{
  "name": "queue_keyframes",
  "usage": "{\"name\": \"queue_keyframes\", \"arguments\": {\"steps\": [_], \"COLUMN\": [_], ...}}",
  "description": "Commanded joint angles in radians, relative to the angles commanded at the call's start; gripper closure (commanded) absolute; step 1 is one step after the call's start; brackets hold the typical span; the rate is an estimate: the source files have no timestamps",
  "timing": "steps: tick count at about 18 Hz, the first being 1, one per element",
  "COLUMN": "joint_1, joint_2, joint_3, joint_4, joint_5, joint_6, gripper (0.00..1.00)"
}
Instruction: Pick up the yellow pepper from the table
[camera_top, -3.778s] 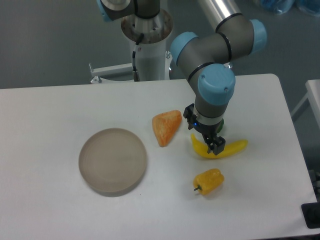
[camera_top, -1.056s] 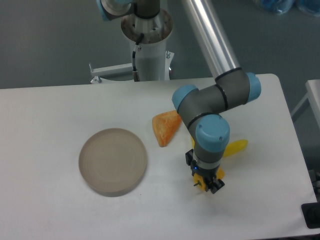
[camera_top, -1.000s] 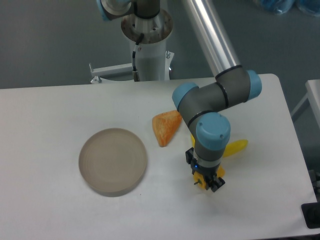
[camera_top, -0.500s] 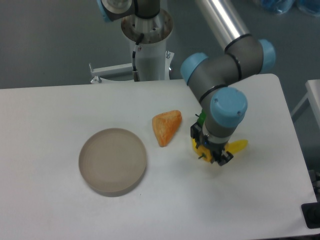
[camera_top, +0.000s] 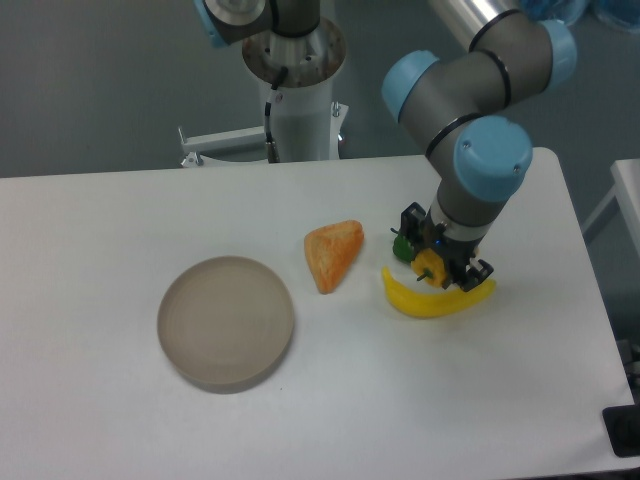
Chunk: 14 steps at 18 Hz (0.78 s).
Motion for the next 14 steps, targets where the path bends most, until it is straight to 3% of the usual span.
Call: {"name": "queue_keyframes", "arguments": {"steps": [14], "joint_1": [-0.003], "joint_2": [0.000], "joint_3": [0.002], "joint_4": [0.008], "joint_5": [-0.006], "joint_6": [0.023], "gripper": [0.64]}}
